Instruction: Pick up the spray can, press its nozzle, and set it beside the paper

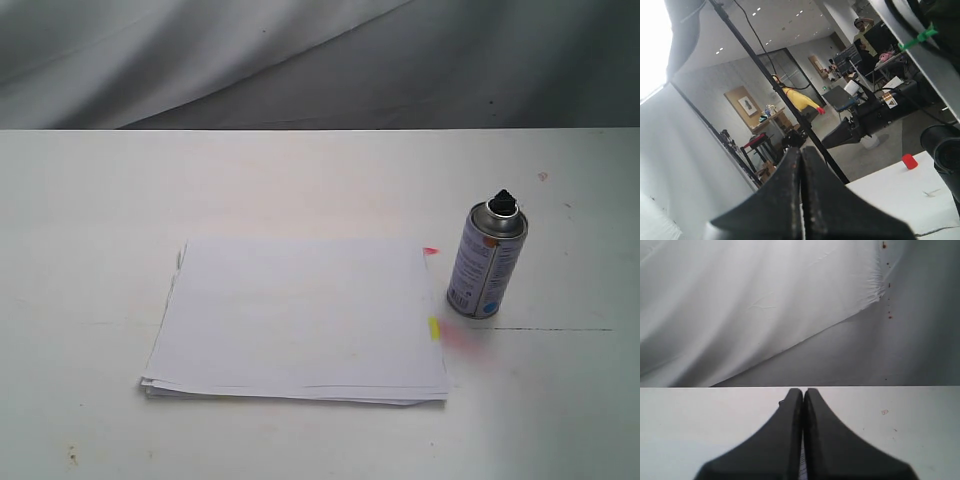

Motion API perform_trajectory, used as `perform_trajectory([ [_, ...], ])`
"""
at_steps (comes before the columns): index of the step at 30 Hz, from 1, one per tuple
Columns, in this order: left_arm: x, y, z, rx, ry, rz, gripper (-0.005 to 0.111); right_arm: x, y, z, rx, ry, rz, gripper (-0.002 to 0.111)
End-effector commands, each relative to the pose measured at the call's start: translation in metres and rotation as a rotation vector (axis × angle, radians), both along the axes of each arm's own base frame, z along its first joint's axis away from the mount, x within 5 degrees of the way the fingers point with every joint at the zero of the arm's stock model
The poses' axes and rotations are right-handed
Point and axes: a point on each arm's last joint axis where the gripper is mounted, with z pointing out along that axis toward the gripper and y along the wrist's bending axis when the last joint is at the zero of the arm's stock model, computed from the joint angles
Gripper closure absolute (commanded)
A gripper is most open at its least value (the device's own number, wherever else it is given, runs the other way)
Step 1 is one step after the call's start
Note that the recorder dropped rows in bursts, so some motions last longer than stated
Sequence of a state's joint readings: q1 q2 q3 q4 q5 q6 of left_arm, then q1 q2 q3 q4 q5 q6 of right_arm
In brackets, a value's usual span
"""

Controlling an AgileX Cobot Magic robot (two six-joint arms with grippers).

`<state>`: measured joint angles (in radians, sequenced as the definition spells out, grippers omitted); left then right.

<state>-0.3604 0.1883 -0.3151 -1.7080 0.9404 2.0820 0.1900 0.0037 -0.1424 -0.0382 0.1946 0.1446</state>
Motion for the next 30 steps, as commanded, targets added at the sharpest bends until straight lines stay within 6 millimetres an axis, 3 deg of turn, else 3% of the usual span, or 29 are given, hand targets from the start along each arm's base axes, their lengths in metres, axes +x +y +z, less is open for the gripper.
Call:
perform_trajectory([
  [1, 0.003, -0.001, -0.012, 0.006, 0.050, -0.007, 0.107, 0.000, -0.001, -0.002, -0.049, 0.001, -0.016, 0.108],
  [8, 0.004, -0.002, -0.017, 0.012, 0.066, -0.007, 0.107, 0.004, 0.000, -0.016, -0.053, 0.015, -0.013, 0.108],
  [22, 0.005, -0.001, -0.017, 0.013, 0.064, 0.002, 0.107, 0.004, 0.000, -0.017, -0.054, 0.022, -0.014, 0.108],
  [26, 0.018, 0.002, -0.020, 0.039, 0.074, 0.154, 0.107, 0.004, 0.000, -0.017, -0.054, 0.022, -0.014, 0.108],
  [30, 0.040, 0.014, -0.030, -0.052, 0.242, 0.380, 0.107, 0.004, 0.000, -0.017, -0.054, 0.022, -0.014, 0.108],
])
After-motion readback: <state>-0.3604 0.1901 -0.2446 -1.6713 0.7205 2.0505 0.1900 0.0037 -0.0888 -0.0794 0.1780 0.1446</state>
